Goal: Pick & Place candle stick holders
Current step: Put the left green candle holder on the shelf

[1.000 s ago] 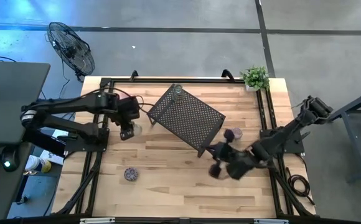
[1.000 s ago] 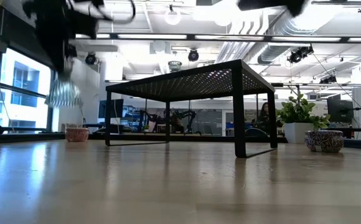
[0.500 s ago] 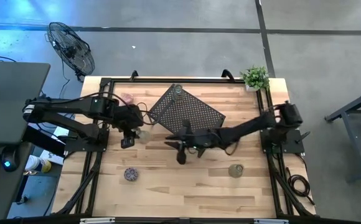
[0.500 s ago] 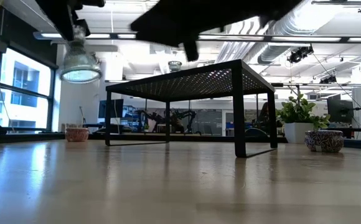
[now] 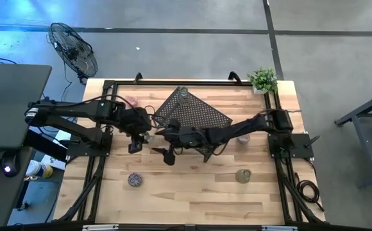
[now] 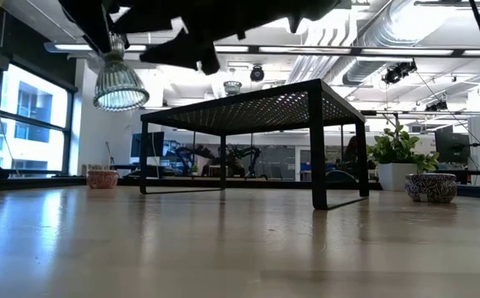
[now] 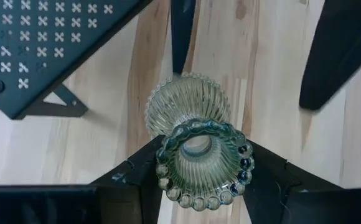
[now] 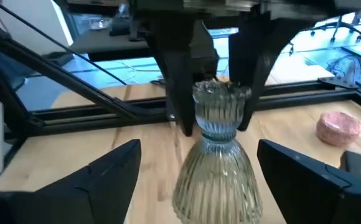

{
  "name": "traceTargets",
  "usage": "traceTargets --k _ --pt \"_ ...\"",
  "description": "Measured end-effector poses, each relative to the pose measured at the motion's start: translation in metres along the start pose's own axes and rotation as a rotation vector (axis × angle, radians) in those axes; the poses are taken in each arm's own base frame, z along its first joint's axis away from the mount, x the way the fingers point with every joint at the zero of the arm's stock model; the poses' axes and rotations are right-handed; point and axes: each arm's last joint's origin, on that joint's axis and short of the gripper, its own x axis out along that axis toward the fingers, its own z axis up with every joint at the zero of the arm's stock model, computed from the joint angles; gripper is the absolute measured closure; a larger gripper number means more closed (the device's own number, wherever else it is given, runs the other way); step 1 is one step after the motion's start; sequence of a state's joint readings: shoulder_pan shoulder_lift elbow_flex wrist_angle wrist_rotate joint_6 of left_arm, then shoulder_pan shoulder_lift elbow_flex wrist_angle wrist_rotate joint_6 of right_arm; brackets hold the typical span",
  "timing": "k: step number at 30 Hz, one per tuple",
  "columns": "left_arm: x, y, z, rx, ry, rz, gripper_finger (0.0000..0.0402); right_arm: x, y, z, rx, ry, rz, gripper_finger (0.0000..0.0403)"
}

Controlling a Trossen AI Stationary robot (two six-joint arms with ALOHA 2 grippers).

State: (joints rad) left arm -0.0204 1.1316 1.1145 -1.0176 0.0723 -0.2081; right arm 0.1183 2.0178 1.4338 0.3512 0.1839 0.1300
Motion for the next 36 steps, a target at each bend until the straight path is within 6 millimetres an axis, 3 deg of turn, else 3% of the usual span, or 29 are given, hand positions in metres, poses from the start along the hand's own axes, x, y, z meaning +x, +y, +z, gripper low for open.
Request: traceTargets --k 9,16,22,36 --pt "0.0 -0.001 0.004 0.008 -0.041 -0.027 0.0239 0.011 -0.014 -0.008 0.006 -0.046 0.016 0.009" --pt "0.0 -0.002 0.007 0.011 -0.069 -0.038 0.0239 0.012 -0.017 -0.004 -0.021 -0.091 0.057 0.0091" --pt "-0.001 -0.003 0.011 0.016 -0.113 -0.059 0.0239 0.018 -0.017 -0.016 -0.016 -0.062 0.099 0.0096" --pt "-0.002 -0.005 0.019 0.026 -0.189 -0.087 0.0239 0.018 -0.019 -0.012 -0.008 -0.079 0.129 0.0203"
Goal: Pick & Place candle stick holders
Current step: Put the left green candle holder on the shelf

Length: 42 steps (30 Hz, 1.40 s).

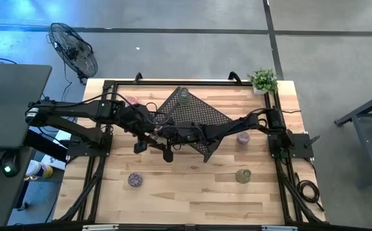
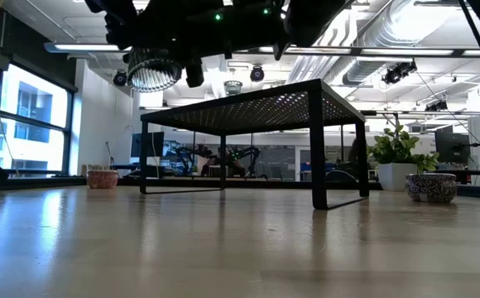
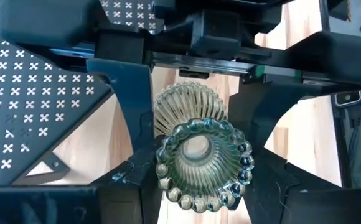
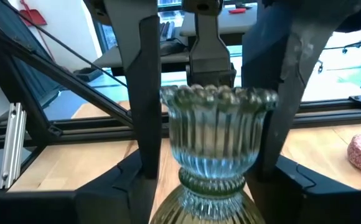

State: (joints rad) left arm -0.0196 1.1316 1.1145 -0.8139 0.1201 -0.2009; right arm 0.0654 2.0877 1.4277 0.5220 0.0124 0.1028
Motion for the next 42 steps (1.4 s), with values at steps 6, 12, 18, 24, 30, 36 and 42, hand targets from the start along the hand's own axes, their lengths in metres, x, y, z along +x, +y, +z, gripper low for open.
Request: traceTargets --k 6,12,18,24,30,36,42 --pt "0.0 0.0 0.0 0.011 -0.002 0.001 0.0239 0.0 0.0 0.0 -0.005 -0.002 0.0 0.0205" --pt "0.0 0.0 0.001 0.019 -0.012 -0.004 0.0208 0.0 0.001 0.0 -0.008 0.0 0.007 0.0207" --pt "-0.002 -0.002 0.007 0.03 -0.07 -0.016 0.0197 0.0 0.001 -0.006 -0.012 0.031 0.011 0.0228" --pt "-0.001 -0.002 0.007 0.049 -0.072 -0.015 0.0194 0.0 0.0 -0.005 -0.009 0.027 0.022 0.0285" --pt "-0.024 -0.001 0.003 0.091 -0.157 0.055 0.0204 0.0 0.0 -0.004 -0.015 0.022 0.021 0.0289" --pt "-0.06 0.0 -0.017 0.109 -0.37 0.083 0.0277 -0.001 0.001 -0.001 -0.022 0.02 0.02 0.0289" --pt "-0.063 0.01 -0.058 0.13 -0.631 0.092 0.0364 -0.02 0.009 0.031 -0.063 0.017 0.007 0.0289"
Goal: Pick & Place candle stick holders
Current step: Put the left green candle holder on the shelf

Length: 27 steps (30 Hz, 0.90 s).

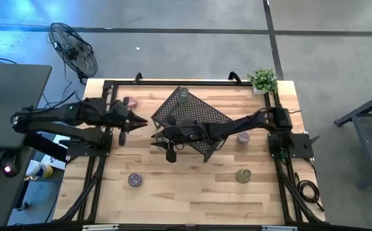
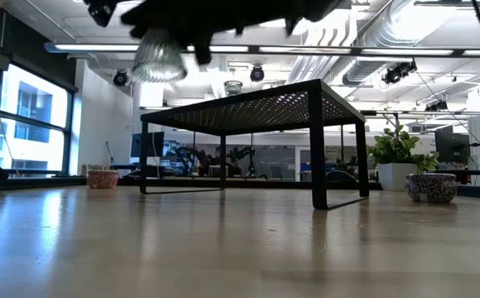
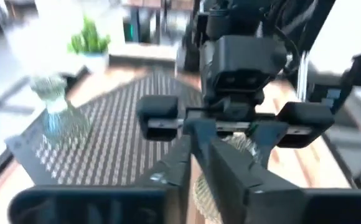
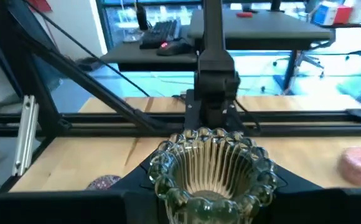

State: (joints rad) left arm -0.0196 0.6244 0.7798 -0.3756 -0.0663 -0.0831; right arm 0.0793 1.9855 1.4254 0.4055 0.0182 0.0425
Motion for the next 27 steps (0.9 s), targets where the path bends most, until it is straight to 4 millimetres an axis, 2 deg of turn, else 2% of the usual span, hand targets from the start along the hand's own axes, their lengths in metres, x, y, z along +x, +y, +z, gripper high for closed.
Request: traceTargets --k 3,6,9,11,13,17,22,27 --pt "-0.002 0.002 -0.022 0.001 -0.121 -0.018 0.0395 -0.019 0.006 0.022 -0.037 0.026 -0.065 0.0289" --pt "-0.001 0.003 -0.042 0.014 -0.177 -0.021 0.0394 -0.04 0.013 0.043 -0.078 0.058 -0.157 0.0289" --pt "0.002 0.005 -0.058 0.015 -0.178 -0.01 0.0393 -0.061 0.017 0.056 -0.106 0.114 -0.247 0.0289" --pt "0.004 0.006 -0.066 0.022 -0.166 -0.001 0.0396 -0.071 0.017 0.058 -0.115 0.138 -0.305 0.0289" --pt "0.005 0.006 -0.069 0.031 -0.16 0.023 0.04 -0.08 0.014 0.049 -0.114 0.155 -0.347 0.0289" --pt "0.007 0.008 -0.072 0.034 -0.175 0.069 0.04 -0.104 -0.002 0.012 -0.063 0.16 -0.421 0.0289" --pt "0.007 0.008 -0.071 0.032 -0.196 0.07 0.04 -0.139 -0.046 -0.014 0.048 0.036 -0.565 0.0289" --pt "0.009 0.008 -0.069 0.033 -0.215 0.083 0.0401 -0.15 -0.086 -0.029 0.083 -0.018 -0.597 0.0289"
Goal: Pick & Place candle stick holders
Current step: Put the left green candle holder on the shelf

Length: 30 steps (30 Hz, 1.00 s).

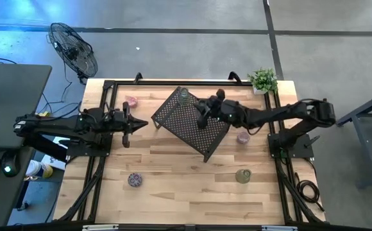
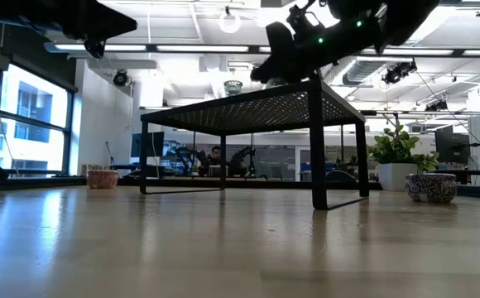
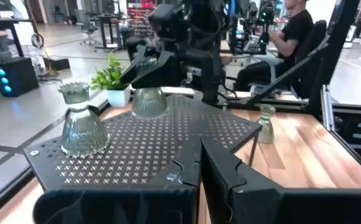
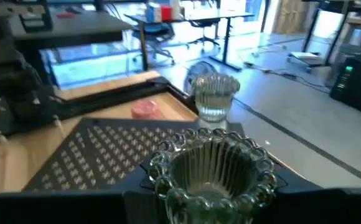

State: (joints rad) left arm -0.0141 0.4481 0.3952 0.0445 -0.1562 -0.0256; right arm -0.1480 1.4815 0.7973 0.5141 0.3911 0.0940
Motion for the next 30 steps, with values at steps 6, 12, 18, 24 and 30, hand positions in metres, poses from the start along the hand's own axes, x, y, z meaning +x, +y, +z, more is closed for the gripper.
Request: traceTargets --k 6,12,18,24,30 --pt "0.001 0.01 0.001 -0.01 -0.037 0.061 0.0401 0.011 -0.02 -0.009 -0.019 -0.052 -0.003 0.0289" --pt "0.005 0.021 -0.025 -0.049 -0.084 0.049 0.0401 0.018 -0.027 -0.015 -0.039 -0.048 -0.005 0.0289" --pt "0.005 0.032 -0.032 -0.077 -0.103 0.083 0.0401 0.018 -0.028 -0.014 -0.035 -0.051 -0.009 0.0289" --pt "0.004 0.037 -0.031 -0.076 -0.106 0.076 0.0401 0.018 -0.028 -0.015 -0.025 -0.047 0.002 0.0289" --pt "0.004 0.037 -0.031 -0.075 -0.104 0.074 0.0401 0.018 -0.028 -0.015 -0.019 -0.042 0.002 0.0289"
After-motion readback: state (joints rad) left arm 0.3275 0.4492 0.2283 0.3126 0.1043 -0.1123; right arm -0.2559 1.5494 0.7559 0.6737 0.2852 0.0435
